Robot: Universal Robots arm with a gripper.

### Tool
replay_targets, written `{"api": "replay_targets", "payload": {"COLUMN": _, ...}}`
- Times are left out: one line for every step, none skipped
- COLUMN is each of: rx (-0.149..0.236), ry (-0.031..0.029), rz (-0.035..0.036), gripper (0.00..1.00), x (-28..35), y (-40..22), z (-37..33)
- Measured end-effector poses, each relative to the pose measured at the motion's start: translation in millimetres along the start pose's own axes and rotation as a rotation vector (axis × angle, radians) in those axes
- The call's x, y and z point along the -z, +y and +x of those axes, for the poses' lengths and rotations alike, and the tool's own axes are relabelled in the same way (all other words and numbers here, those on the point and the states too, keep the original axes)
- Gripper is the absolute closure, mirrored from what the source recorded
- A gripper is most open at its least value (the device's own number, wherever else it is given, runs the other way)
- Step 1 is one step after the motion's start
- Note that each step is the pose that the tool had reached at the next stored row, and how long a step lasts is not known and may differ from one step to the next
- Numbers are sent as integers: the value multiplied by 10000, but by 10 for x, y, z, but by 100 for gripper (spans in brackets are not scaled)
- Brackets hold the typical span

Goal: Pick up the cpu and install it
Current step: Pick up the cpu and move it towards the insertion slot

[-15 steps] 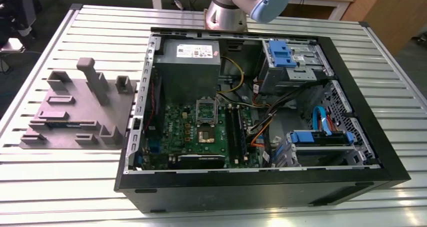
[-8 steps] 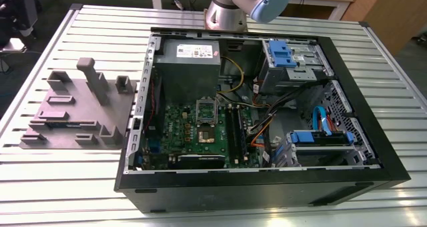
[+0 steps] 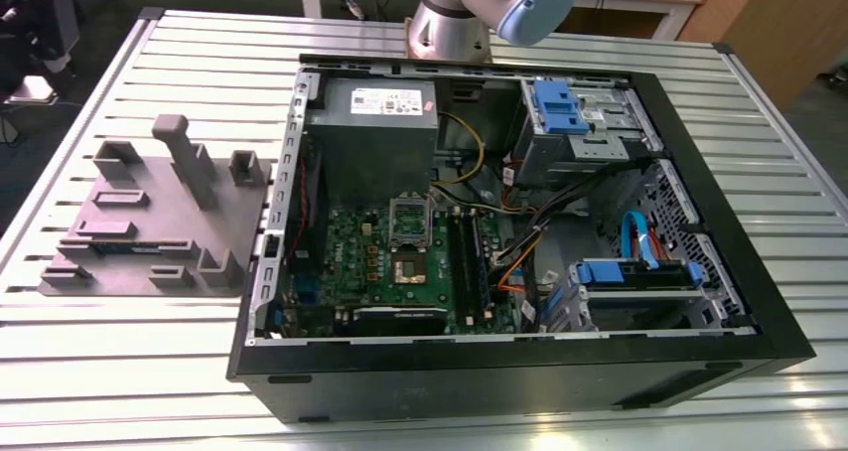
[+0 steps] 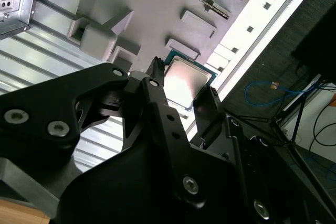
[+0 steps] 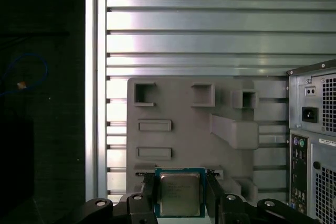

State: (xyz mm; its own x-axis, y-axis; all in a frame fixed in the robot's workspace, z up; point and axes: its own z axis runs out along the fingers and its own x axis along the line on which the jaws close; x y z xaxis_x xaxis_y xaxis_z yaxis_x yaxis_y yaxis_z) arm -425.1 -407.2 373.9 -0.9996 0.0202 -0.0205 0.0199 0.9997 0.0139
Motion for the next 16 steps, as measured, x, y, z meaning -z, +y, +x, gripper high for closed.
{"api": "replay_targets", "payload": {"rx": 0, "ry": 0, "rz": 0, "gripper": 53, "x": 0, "y": 0, "z": -5}}
{"api": "replay_targets", "payload": {"rx": 0, "ry": 0, "rz": 0, "gripper": 53, "x": -1, "y": 0, "z": -10}}
{"api": "replay_targets", "payload": {"rx": 0, "ry": 0, "rz": 0, "gripper": 53, "x": 0, "y": 0, "z": -15}}
{"api": "replay_targets", "payload": {"rx": 0, "ry": 0, "rz": 0, "gripper": 53, "x": 0, "y": 0, "z": -20}}
{"api": "replay_targets", "payload": {"rx": 0, "ry": 0, "rz": 0, "gripper": 53, "x": -1, "y": 0, "z": -25}}
{"api": "replay_targets", "payload": {"rx": 0, "ry": -1, "rz": 0, "gripper": 53, "x": -1, "y": 0, "z": -30}}
{"api": "replay_targets", "payload": {"rx": 0, "ry": 0, "rz": 0, "gripper": 53, "x": -1, "y": 1, "z": -35}}
{"api": "replay_targets", "payload": {"rx": 1, "ry": 1, "rz": 0, "gripper": 53, "x": -1, "y": 1, "z": -39}}
{"api": "replay_targets", "payload": {"rx": 0, "ry": 0, "rz": 0, "gripper": 53, "x": -1, "y": 1, "z": -43}}
{"api": "replay_targets", "payload": {"rx": 1, "ry": 0, "rz": 0, "gripper": 53, "x": -1, "y": 1, "z": -48}}
{"api": "replay_targets", "payload": {"rx": 0, "ry": 1, "rz": 1, "gripper": 53, "x": -1, "y": 1, "z": -52}}
{"api": "replay_targets", "payload": {"rx": 0, "ry": 0, "rz": 0, "gripper": 53, "x": -1, "y": 1, "z": -57}}
{"api": "replay_targets", "payload": {"rx": 0, "ry": 0, "rz": 0, "gripper": 53, "x": -2, "y": 1, "z": -61}}
{"api": "replay_targets", "payload": {"rx": 0, "ry": 0, "rz": 0, "gripper": 53, "x": -2, "y": 1, "z": -66}}
{"api": "replay_targets", "payload": {"rx": 0, "ry": -1, "rz": 0, "gripper": 53, "x": -2, "y": 1, "z": -70}}
{"api": "replay_targets", "payload": {"rx": 0, "ry": 0, "rz": 0, "gripper": 53, "x": -1, "y": 1, "z": -74}}
